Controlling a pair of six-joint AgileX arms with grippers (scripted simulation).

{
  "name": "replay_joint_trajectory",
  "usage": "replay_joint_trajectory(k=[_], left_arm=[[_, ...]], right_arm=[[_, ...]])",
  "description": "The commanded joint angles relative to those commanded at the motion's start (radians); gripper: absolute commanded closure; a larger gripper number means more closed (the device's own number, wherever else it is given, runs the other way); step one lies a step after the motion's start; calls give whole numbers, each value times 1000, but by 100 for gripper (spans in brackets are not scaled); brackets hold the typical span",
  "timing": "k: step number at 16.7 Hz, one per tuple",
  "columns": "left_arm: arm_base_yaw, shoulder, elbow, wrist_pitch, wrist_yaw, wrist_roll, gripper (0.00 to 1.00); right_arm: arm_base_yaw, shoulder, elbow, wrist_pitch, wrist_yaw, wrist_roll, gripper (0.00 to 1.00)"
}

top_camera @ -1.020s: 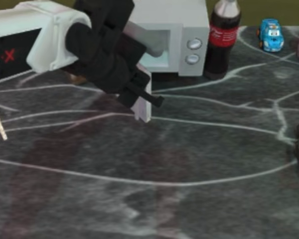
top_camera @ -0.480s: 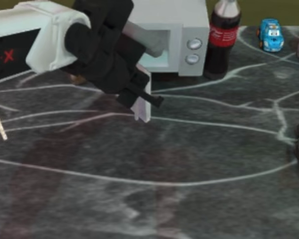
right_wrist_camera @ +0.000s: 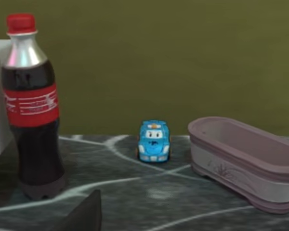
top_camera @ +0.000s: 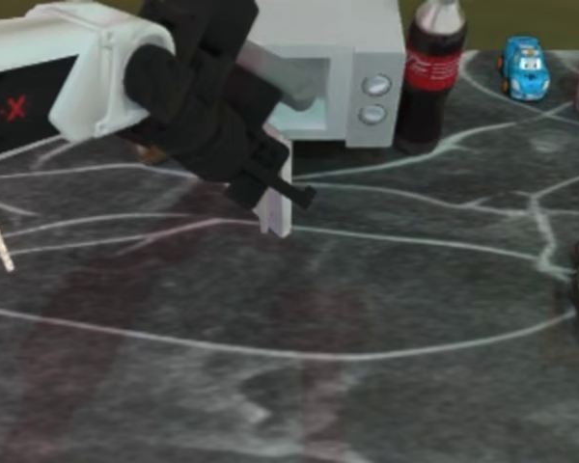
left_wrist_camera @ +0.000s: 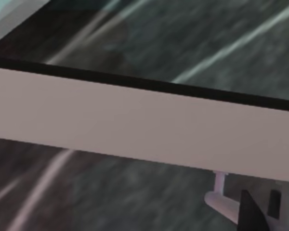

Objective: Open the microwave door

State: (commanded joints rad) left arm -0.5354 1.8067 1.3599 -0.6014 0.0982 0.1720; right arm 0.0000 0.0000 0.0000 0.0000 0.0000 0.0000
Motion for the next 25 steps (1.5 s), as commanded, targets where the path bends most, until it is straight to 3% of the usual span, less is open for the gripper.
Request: replay_joint_trajectory(k=[6, 14, 25], left_arm=[[-4, 0, -4, 0, 8, -1, 100], [54, -45, -53, -13, 81, 144, 100], [54, -45, -53, -13, 81, 144, 100]], right_arm=[[0, 0, 0, 0, 0, 0, 0], [0, 0, 0, 0, 0, 0, 0], [0, 0, 0, 0, 0, 0, 0]])
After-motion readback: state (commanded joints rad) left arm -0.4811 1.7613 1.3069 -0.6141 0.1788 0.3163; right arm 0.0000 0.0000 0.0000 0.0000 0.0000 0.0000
